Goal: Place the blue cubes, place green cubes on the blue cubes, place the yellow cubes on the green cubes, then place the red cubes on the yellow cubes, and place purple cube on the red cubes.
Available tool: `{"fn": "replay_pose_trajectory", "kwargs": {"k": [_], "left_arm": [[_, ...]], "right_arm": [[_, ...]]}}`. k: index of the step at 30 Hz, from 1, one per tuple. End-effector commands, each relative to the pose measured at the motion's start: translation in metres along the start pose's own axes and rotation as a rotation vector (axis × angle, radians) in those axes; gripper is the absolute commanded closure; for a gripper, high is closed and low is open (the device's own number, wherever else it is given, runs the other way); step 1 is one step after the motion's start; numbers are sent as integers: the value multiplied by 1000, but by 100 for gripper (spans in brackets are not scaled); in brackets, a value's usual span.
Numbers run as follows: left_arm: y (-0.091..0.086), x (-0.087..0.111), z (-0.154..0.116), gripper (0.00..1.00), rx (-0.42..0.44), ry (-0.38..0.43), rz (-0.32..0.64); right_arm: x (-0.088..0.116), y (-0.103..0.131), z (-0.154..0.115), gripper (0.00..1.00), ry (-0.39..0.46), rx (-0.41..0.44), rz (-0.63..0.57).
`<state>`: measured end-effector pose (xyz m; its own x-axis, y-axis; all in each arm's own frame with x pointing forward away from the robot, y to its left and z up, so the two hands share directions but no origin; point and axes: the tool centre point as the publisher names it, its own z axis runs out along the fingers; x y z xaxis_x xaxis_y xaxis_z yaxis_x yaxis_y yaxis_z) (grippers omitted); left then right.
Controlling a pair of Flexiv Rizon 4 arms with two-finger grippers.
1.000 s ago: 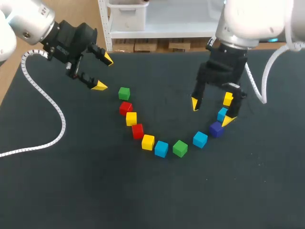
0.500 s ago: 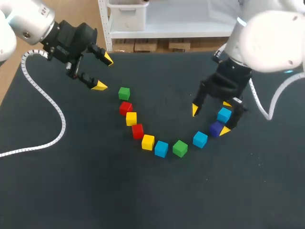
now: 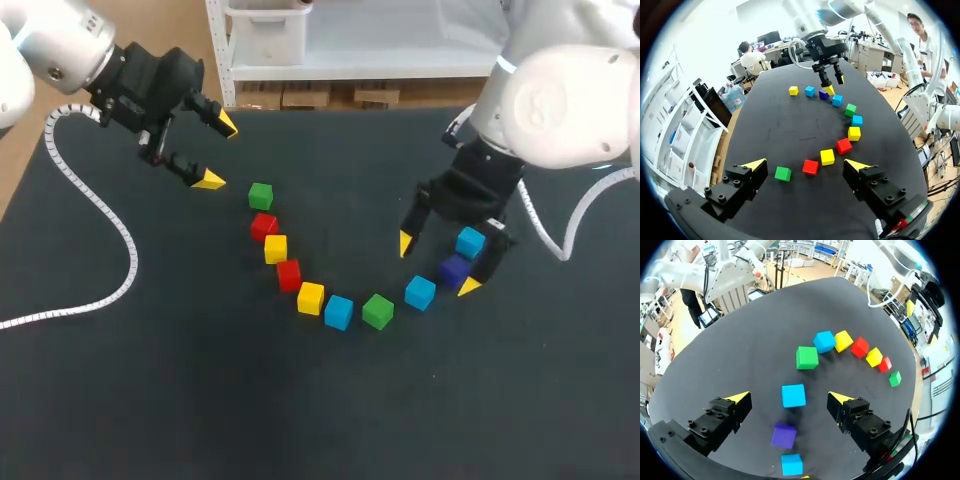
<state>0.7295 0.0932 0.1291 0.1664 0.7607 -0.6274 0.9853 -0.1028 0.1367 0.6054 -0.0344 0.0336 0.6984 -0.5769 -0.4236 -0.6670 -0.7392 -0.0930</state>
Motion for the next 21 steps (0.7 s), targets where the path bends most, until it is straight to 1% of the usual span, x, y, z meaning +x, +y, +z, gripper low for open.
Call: {"fn": "replay_pose_trajectory", "kwargs": {"k": [1,12,21], "left_arm": [[2,0,0,0,4,1,1],[2,0,0,0,4,1,1],[2,0,0,0,4,1,1]], "right_arm": [[2,-4,6,0,-9,-13,-3],[5,-5,14,0,-20,-8,-7],[8,-3,24,0,-16,-44,-13]]}}
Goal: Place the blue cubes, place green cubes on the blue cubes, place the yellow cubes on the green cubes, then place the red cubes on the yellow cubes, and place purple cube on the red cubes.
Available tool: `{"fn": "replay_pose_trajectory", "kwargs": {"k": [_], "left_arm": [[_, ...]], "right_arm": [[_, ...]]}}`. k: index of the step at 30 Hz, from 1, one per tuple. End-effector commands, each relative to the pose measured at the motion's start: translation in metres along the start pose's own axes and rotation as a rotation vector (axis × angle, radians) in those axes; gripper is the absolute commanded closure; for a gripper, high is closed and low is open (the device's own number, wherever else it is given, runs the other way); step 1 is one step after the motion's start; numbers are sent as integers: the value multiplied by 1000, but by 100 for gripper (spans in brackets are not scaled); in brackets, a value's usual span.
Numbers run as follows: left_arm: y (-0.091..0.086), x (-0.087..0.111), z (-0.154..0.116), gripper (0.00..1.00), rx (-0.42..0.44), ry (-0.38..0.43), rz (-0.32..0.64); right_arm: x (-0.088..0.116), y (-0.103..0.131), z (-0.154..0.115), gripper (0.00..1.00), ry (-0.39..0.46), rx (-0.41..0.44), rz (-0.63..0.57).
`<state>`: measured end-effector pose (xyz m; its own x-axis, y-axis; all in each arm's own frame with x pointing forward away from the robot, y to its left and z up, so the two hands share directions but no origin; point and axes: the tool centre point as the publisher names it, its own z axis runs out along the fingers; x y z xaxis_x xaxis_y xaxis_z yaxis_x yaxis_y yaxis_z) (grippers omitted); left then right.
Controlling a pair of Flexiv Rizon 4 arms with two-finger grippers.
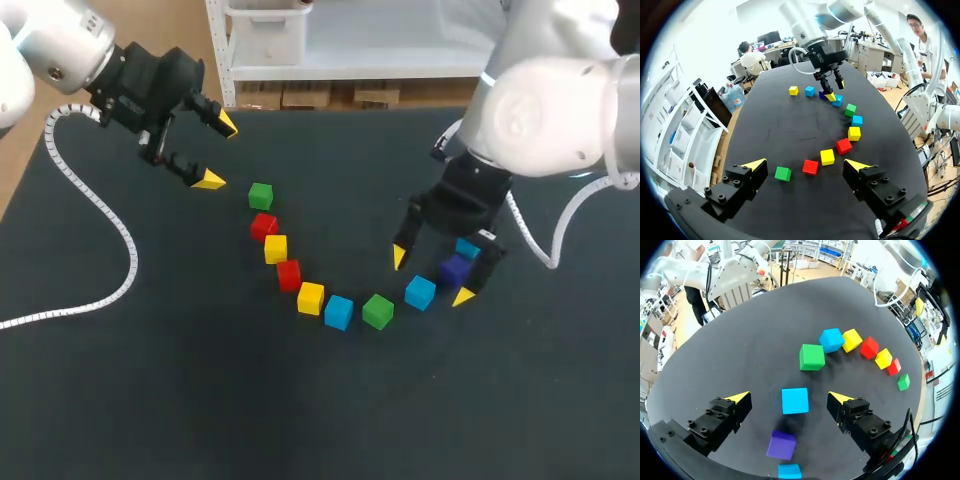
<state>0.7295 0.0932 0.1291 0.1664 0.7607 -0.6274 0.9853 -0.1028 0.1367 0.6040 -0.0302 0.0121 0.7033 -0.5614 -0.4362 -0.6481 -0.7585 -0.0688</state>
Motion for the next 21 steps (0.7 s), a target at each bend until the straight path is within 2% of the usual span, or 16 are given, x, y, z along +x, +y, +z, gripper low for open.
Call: {"fn": "replay_pose_trajectory", "kwargs": {"k": [1,15,16,17,21], "left_arm": [[2,0,0,0,4,1,1],[2,0,0,0,4,1,1],[2,0,0,0,4,1,1],[2,0,0,0,4,1,1],[2,0,0,0,4,1,1]], "right_arm": [[3,-3,3,0,2,-13,0],[16,-8,9,0,9,-25,33],[16,-8,9,13,7,-25,34],[15,-8,10,17,6,-26,34],[14,-11,13,18,1,-30,25]]}}
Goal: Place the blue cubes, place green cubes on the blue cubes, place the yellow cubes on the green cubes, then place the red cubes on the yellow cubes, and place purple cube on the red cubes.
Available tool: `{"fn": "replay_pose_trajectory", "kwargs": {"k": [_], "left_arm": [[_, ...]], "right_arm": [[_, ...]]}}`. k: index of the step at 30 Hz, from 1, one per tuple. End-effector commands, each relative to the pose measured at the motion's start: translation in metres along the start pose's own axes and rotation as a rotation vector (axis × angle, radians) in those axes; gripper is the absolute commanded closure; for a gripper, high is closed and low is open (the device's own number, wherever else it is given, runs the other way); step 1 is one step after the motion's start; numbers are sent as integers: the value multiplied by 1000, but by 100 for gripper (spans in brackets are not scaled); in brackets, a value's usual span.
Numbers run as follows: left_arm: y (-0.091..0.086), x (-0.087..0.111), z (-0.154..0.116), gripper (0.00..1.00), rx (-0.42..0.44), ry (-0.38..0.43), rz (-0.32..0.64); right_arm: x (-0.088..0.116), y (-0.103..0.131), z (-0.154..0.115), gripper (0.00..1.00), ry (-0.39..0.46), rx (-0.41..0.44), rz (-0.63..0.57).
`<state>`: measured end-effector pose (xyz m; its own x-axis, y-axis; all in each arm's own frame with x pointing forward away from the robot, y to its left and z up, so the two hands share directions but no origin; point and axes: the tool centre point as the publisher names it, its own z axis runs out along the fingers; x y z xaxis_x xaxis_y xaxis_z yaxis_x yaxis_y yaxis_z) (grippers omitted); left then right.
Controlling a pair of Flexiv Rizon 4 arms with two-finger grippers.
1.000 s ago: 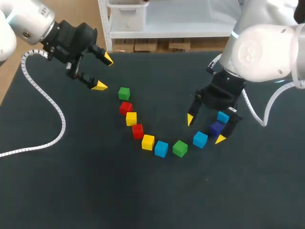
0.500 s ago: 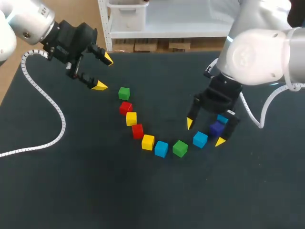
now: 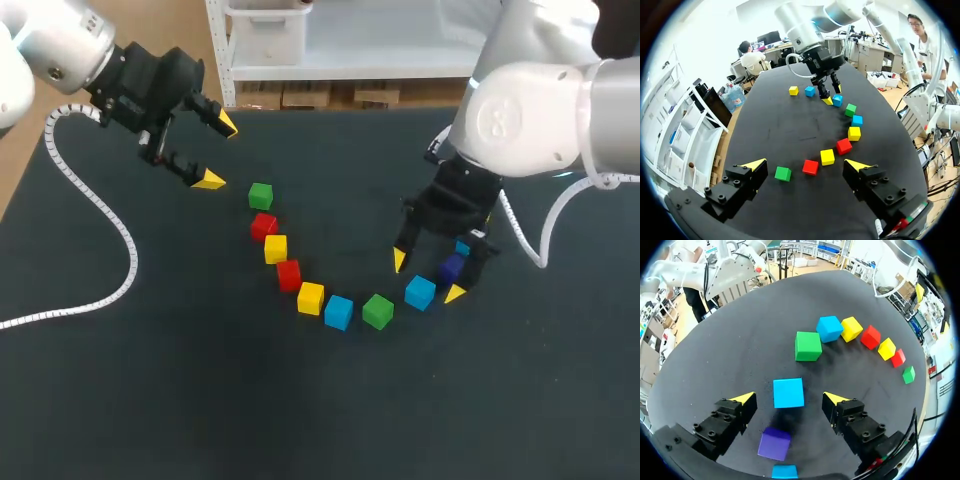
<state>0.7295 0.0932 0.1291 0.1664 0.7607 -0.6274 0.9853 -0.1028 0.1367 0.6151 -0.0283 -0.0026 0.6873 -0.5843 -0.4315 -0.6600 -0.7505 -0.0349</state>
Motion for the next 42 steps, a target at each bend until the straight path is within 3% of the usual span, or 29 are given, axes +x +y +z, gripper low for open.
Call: {"fn": "replay_pose_trajectory", "kwargs": {"k": [1,5,11,13,18,25,33,42], "left_arm": [[2,0,0,0,4,1,1],[2,0,0,0,4,1,1],[2,0,0,0,4,1,1],[2,0,0,0,4,1,1],[2,0,0,0,4,1,1],[2,0,0,0,4,1,1],[2,0,0,0,4,1,1],[2,0,0,0,4,1,1]], "right_arm": [[1,-5,3,20,-7,-7,-5],[1,-7,5,50,-5,-10,-11],[1,-8,5,78,0,-14,-12],[1,-8,5,100,2,-18,-11],[-2,-5,3,100,-2,-17,7],[-12,-8,-18,100,-37,81,212],[-25,-21,-40,100,54,172,414],[-33,-37,-48,100,116,207,612]]}}
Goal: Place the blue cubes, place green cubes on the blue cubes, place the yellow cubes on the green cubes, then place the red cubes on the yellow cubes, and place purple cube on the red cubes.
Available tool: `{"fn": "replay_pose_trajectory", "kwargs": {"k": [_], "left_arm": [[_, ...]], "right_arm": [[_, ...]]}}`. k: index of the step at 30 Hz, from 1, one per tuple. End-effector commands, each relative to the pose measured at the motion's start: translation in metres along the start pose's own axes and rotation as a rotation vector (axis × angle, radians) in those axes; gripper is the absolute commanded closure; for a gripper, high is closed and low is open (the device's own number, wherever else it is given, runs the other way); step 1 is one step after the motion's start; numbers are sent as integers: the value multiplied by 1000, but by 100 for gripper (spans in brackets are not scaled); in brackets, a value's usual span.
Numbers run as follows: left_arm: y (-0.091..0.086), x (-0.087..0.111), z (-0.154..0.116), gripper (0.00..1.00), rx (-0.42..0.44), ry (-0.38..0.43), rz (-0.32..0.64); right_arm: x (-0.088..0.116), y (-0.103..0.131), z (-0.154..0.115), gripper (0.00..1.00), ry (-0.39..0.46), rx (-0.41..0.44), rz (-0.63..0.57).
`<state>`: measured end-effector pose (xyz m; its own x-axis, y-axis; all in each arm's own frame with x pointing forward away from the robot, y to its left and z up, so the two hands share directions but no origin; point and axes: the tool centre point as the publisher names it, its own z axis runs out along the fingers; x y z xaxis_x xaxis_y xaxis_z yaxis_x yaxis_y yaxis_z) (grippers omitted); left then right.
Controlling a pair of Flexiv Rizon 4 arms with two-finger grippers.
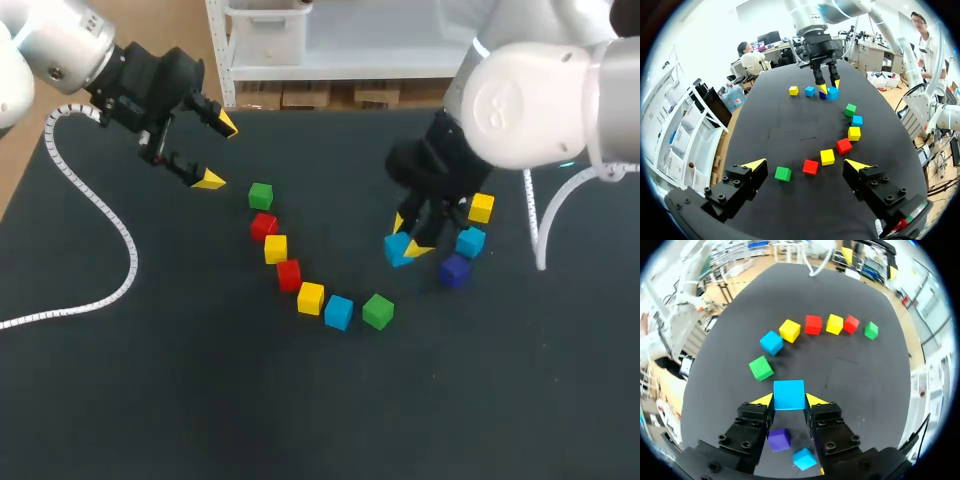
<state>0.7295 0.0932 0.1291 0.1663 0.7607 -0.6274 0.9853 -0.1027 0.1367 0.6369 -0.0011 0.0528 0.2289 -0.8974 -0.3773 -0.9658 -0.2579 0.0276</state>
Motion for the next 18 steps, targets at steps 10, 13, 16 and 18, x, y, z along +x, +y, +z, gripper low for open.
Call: {"fn": "replay_pose_trajectory", "kwargs": {"k": [10,13,16,18], "left_arm": [[2,0,0,0,4,1,1],[2,0,0,0,4,1,1],[2,0,0,0,4,1,1],[2,0,0,0,4,1,1]], "right_arm": [[-8,-8,10,100,38,39,160],[-7,-12,13,100,28,35,175],[-5,-18,11,100,30,52,184],[-2,-23,11,100,13,64,193]]}}
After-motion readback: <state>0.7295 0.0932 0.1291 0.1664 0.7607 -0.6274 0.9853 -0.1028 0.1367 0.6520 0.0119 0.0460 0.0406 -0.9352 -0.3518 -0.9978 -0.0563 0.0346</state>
